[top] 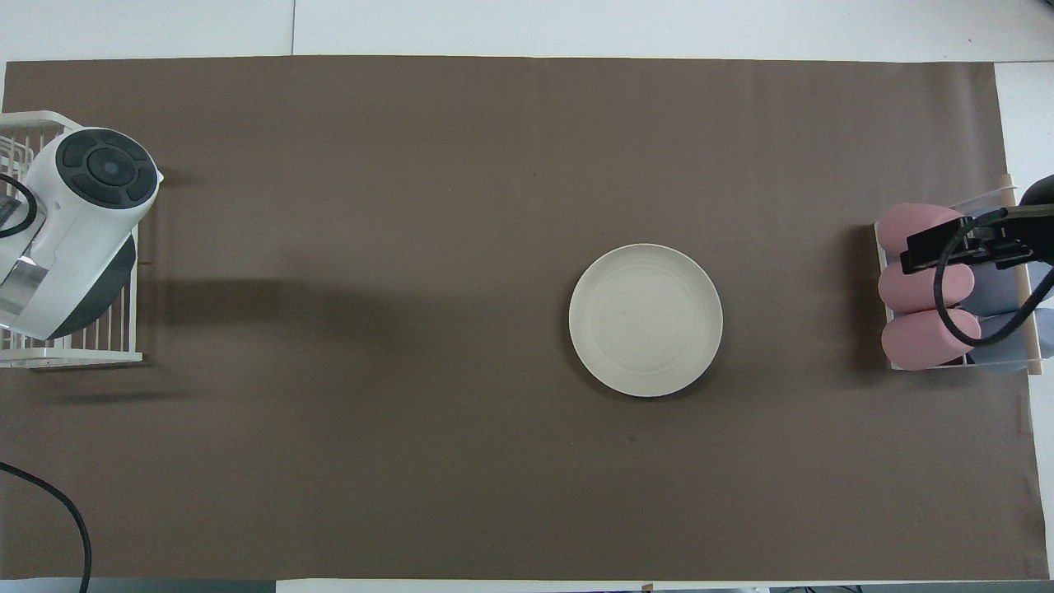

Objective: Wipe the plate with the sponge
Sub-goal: 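Reach the left gripper into the wire rack and grasp the white sponge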

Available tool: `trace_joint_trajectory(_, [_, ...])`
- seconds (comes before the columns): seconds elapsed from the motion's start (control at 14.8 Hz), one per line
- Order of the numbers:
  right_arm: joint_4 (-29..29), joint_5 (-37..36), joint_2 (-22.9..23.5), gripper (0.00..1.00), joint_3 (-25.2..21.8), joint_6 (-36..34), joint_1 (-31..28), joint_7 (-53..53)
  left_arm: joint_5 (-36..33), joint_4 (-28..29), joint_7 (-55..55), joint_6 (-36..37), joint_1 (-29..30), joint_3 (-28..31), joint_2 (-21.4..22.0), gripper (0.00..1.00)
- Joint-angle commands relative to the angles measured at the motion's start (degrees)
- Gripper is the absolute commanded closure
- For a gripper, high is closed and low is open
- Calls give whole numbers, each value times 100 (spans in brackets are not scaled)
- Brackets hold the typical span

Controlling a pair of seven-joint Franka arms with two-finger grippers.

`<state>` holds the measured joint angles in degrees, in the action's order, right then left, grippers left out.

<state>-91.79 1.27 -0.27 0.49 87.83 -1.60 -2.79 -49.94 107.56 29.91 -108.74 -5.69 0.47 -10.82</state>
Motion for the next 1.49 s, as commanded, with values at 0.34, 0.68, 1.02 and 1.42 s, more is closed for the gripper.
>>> trace_joint_trajectory(0.34, [-6, -75, 1, 0, 21, -11, -15, -98, -121, -95, 50, 80, -2, -20, 63, 100])
trace_joint_trajectory(0.68, [-14, -75, 1, 0, 21, -12, -15, -98, 753, -1216, -186, 1028, -72, -38, 54, 100])
trace_joint_trajectory(1.02, [-58, -75, -8, 0, 21, 164, -24, -72, 3311, -2510, -556, 2285, 59, 41, 142, 100])
trace_joint_trajectory(1.42, [-76, -57, -25, 0, 30, 112, 63, 989, 6535, -2943, -565, 2920, 779, 85, 291, 100])
